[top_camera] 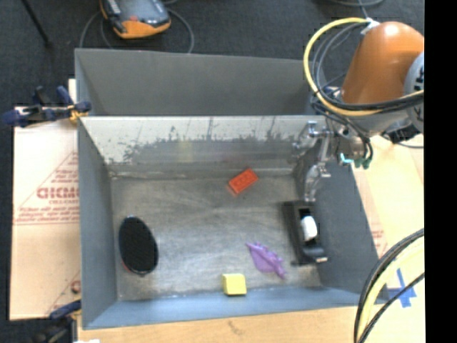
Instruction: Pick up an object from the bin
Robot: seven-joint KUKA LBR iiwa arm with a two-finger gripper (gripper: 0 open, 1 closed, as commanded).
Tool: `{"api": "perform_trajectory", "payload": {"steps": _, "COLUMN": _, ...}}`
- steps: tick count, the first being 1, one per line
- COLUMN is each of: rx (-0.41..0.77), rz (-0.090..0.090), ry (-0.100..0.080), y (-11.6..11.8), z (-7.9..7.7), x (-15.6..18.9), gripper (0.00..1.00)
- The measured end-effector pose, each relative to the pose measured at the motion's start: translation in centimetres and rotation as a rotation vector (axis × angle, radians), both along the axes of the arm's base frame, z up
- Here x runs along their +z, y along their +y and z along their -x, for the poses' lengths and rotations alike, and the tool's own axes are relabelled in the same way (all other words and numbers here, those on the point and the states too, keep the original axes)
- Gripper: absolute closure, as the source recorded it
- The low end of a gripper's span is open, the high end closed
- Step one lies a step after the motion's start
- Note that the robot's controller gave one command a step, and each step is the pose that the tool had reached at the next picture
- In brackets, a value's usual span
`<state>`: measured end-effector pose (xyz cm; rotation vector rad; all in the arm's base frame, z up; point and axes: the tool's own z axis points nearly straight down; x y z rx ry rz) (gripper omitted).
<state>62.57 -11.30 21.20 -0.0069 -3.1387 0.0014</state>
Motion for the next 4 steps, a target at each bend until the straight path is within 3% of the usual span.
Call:
{"api": "perform_trajectory", "payload": {"steps": 1, "rx": 0.002, "rz": 0.001, "ry": -0.008, "y": 0.1, "z": -0.1, "x": 0.5, "gripper": 0.0}}
{"api": "perform_trajectory", "payload": {"steps": 2, "rx": 0.02, "rz": 0.001, "ry": -0.014, "y": 5.5, "z": -2.9, "x": -6.1, "gripper": 0.0}}
{"api": "perform_trajectory", "payload": {"steps": 3, "rx": 0.075, "rz": -0.001, "ry": -0.005, "y": 7.0, "z": -3.0, "x": -8.2, "gripper": 0.0}}
{"api": "perform_trajectory", "payload": {"steps": 4, "rx": -0.057, "rz": -0.001, "ry": -0.006, "y": 7.6, "z": -1.9, "x": -6.8, "gripper": 0.0}}
